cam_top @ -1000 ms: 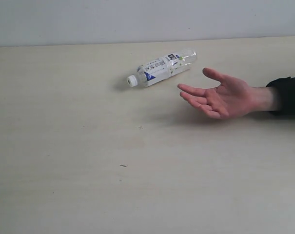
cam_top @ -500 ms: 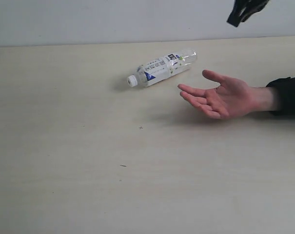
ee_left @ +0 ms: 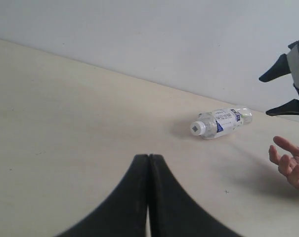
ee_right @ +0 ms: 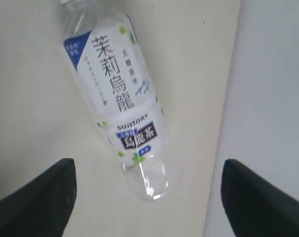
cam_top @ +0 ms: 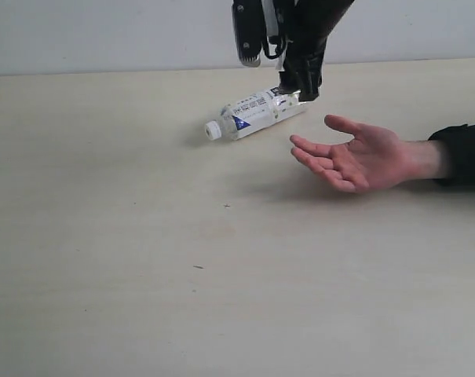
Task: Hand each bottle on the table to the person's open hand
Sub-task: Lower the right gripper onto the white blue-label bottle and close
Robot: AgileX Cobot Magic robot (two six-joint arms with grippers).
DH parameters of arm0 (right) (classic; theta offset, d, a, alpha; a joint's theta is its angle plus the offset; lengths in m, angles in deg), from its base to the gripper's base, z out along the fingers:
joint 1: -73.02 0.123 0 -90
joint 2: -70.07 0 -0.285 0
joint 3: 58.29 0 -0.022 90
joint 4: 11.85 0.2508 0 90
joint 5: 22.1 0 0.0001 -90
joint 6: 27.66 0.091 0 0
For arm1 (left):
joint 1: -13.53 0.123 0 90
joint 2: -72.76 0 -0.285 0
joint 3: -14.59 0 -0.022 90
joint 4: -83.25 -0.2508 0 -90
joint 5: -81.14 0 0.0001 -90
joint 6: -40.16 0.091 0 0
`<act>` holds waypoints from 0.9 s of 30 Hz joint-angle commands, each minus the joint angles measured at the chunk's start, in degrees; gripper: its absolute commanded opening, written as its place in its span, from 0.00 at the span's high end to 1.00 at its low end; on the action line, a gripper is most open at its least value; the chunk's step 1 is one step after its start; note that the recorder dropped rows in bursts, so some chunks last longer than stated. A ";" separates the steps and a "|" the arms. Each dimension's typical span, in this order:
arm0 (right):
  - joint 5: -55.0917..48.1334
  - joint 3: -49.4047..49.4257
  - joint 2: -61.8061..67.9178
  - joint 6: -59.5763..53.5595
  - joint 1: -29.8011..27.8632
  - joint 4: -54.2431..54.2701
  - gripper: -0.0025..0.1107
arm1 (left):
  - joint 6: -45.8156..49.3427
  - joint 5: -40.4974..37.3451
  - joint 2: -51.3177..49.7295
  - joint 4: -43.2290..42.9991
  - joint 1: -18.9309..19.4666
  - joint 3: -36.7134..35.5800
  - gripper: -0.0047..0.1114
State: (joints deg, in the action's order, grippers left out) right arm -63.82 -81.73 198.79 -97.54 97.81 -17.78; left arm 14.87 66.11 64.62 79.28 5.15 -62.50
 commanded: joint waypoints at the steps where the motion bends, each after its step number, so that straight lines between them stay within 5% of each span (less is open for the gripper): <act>1: 1.32 -0.32 1.67 -4.08 1.24 -1.00 0.27 | 0.18 0.34 0.36 -0.14 -0.20 -0.13 0.96; 27: 14.38 -0.32 14.78 -6.01 1.85 -14.59 0.26 | 0.18 0.34 0.36 -0.14 -0.20 -0.13 0.96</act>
State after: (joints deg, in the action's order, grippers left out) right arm -51.39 -81.73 212.86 -103.26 99.66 -31.91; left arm 14.87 66.11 64.62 79.28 5.15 -62.50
